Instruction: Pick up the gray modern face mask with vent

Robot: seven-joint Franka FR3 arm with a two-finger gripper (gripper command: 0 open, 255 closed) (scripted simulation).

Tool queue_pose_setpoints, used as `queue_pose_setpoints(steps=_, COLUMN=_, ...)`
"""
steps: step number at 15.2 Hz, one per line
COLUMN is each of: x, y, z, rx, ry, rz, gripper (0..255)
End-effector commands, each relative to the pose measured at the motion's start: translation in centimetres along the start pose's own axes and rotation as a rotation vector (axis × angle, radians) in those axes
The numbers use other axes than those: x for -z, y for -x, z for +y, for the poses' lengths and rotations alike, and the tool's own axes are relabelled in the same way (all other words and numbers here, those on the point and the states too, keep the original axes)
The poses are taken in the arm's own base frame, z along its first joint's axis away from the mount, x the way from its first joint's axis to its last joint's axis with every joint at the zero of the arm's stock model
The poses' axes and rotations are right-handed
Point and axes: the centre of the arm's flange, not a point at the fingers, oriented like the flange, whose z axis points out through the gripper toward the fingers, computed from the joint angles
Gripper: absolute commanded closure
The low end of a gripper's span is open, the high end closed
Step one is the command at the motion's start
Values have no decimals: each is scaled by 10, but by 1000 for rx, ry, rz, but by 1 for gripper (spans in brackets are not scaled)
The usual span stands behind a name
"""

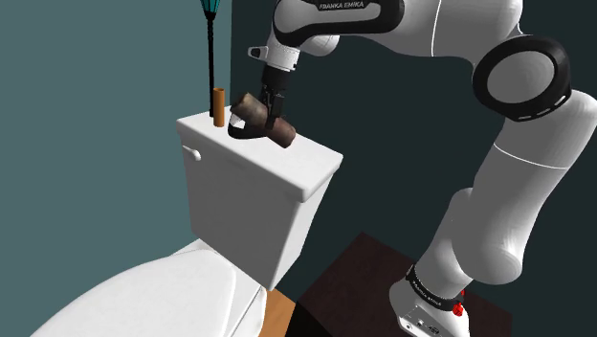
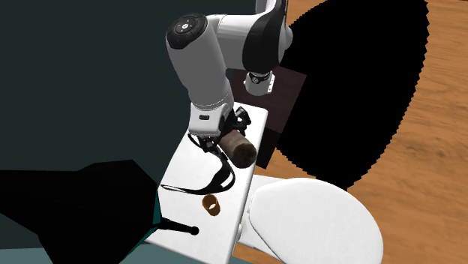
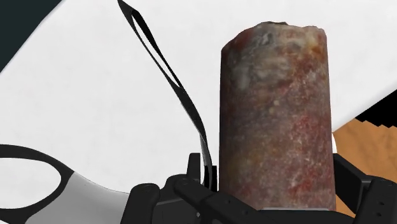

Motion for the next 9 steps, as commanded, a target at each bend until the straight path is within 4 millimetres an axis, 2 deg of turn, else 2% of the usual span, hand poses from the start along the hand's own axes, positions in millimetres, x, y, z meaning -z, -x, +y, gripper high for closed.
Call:
queue_pose_setpoints(steps=1, x=-21, y=2, z=5, rx=-2, ry=-47, rz=-42, gripper=255)
queue_pose_setpoints(steps=9, x=21, y=-5, z=0, rx=-2, ry=-47, rz=-42, gripper=255)
